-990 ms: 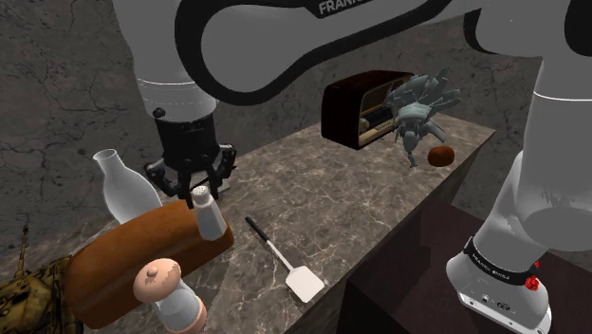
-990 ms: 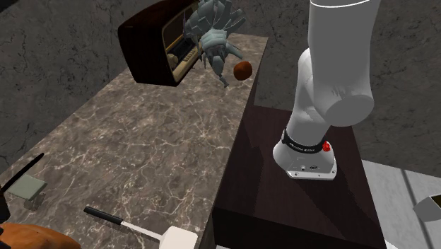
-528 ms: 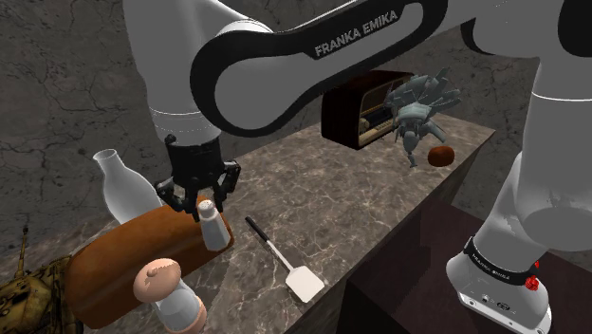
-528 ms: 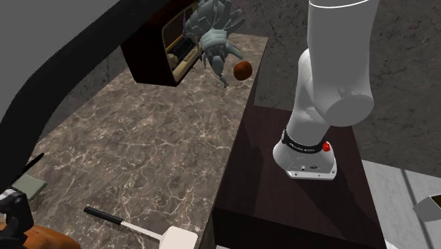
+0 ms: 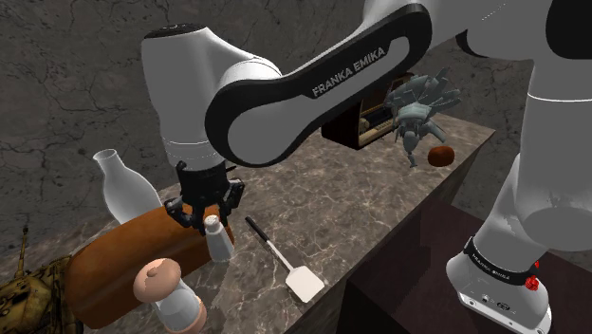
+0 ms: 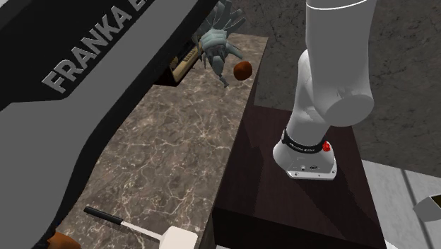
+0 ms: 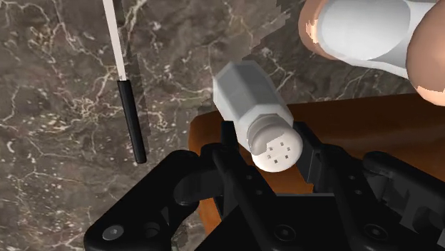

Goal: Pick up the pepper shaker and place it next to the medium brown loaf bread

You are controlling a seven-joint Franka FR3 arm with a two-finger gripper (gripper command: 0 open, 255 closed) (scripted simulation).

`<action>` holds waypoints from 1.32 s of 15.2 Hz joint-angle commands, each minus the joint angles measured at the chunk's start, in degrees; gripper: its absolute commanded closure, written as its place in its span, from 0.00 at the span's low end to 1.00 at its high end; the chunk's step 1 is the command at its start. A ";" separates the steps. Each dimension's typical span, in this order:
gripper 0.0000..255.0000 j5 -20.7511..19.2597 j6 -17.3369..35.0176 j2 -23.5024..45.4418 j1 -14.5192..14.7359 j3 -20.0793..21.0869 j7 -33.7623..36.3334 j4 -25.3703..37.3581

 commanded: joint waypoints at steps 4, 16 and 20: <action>1.00 -1.37 3.33 1.54 0.44 -0.56 0.94 -2.10; 1.00 -3.36 7.48 3.78 1.09 -1.53 2.23 -4.47; 0.00 -3.36 7.48 3.78 1.09 -1.53 2.23 -4.47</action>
